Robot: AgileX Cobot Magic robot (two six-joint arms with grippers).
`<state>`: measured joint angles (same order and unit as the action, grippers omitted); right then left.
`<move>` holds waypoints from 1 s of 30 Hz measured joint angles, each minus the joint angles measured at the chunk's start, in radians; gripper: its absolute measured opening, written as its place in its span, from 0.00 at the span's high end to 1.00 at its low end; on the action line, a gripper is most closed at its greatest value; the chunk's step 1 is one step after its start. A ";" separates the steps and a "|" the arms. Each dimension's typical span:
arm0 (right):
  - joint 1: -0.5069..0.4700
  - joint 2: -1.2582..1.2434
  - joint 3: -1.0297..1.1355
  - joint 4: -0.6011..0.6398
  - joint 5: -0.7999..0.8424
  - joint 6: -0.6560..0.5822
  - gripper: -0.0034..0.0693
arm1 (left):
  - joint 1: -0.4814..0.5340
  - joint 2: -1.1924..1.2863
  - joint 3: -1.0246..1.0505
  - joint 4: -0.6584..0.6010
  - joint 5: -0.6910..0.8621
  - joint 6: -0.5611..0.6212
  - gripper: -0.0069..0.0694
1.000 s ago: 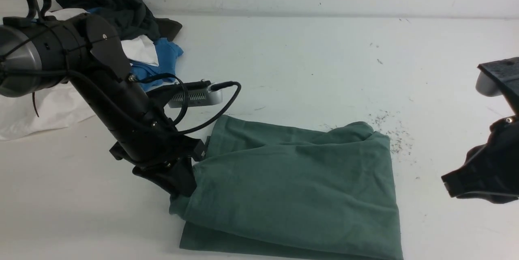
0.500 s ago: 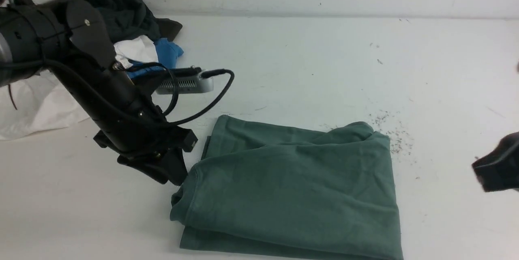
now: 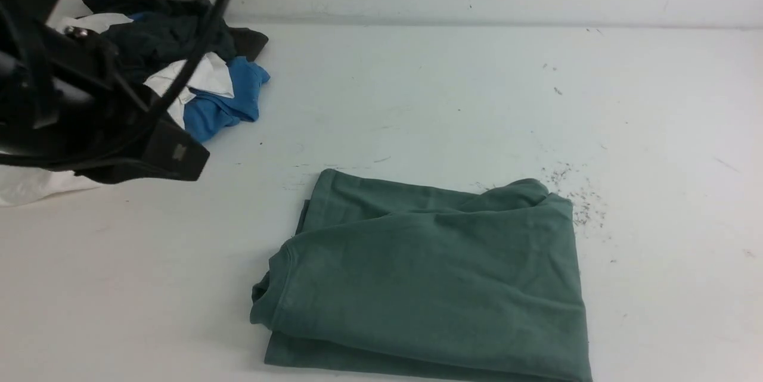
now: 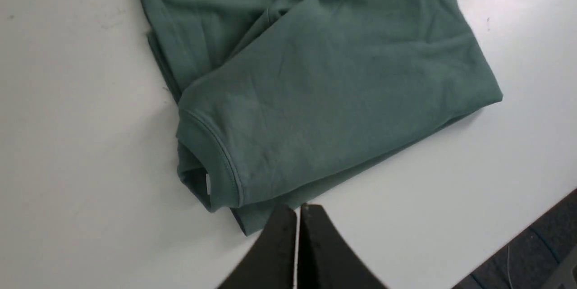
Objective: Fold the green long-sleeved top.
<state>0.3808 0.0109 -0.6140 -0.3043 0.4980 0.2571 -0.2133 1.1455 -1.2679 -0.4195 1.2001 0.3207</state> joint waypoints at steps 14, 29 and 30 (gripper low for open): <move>0.000 -0.030 0.103 -0.023 -0.167 0.079 0.97 | 0.000 -0.266 0.386 -0.004 -0.215 0.007 0.91; 0.000 -0.030 0.103 -0.024 -0.168 0.080 0.97 | 0.000 -0.535 0.700 -0.214 -0.627 0.012 0.91; 0.000 -0.030 0.103 -0.024 -0.168 0.080 0.97 | 0.000 -0.535 0.700 -0.218 -0.629 0.012 0.91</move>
<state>0.3808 -0.0193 -0.5115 -0.3278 0.3300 0.3375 -0.2133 0.6103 -0.5680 -0.6379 0.5712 0.3332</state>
